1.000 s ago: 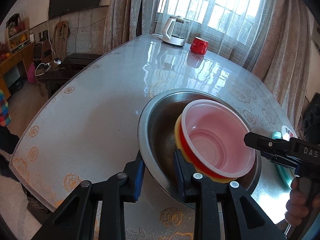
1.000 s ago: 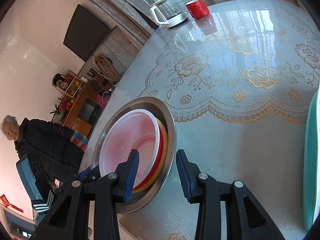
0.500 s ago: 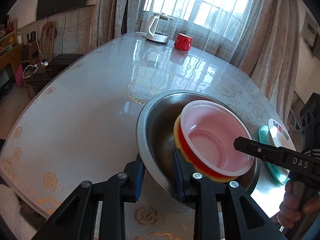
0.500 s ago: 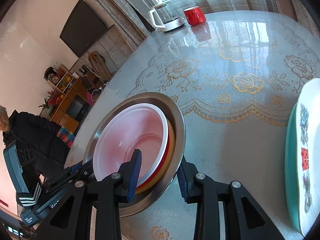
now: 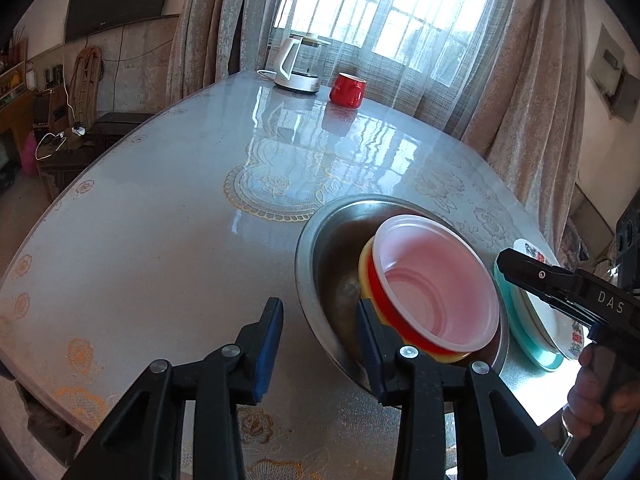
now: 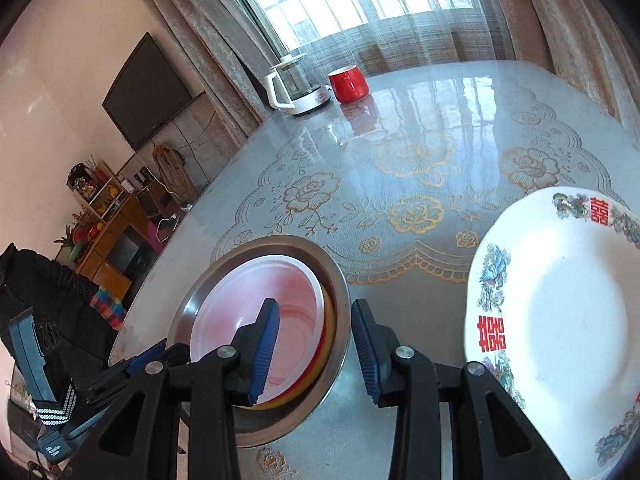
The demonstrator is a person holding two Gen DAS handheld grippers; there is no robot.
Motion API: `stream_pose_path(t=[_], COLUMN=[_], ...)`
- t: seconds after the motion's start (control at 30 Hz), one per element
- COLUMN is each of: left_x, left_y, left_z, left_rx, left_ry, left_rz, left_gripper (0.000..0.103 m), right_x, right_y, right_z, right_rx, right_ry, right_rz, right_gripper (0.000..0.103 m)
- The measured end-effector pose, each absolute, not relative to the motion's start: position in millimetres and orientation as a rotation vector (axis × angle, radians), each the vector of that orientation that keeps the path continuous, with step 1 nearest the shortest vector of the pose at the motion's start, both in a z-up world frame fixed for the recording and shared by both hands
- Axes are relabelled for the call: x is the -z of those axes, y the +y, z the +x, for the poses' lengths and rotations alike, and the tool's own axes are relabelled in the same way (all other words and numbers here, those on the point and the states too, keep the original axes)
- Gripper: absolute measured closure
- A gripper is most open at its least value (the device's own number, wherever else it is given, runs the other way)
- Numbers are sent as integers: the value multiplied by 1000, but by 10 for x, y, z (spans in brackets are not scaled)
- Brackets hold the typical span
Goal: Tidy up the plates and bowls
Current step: 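Lift the steel bowl with nested bowls using both grippers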
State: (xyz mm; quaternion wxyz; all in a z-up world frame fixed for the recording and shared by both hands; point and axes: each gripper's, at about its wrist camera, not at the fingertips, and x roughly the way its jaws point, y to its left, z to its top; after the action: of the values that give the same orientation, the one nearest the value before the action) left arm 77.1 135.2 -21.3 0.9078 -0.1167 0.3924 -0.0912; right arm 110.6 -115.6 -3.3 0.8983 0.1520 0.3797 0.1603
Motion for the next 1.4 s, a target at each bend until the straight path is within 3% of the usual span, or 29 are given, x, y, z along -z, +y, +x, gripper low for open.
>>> stream_pose_path(t=[0.37,0.9,1.17,1.4], left_x=[254,220,284,309], left_y=[1281,1256,1189,1139], left_z=[763,813,896,966], left_rx=[171,134,145,130], left_ry=[821,822,833,830], left_rz=[-173,-135,-114,-91], left_gripper=[65,65,76,78], right_x=[117,146,299,279], right_y=[-775,-1149,-1129,-1083], right_z=[1215,1166,1237,1279], right_rx=[-357,-224,-247,-255], right_ry=[845,821,876,881], right_rz=[170,267,279,259], right_gripper=[70,70,71,74])
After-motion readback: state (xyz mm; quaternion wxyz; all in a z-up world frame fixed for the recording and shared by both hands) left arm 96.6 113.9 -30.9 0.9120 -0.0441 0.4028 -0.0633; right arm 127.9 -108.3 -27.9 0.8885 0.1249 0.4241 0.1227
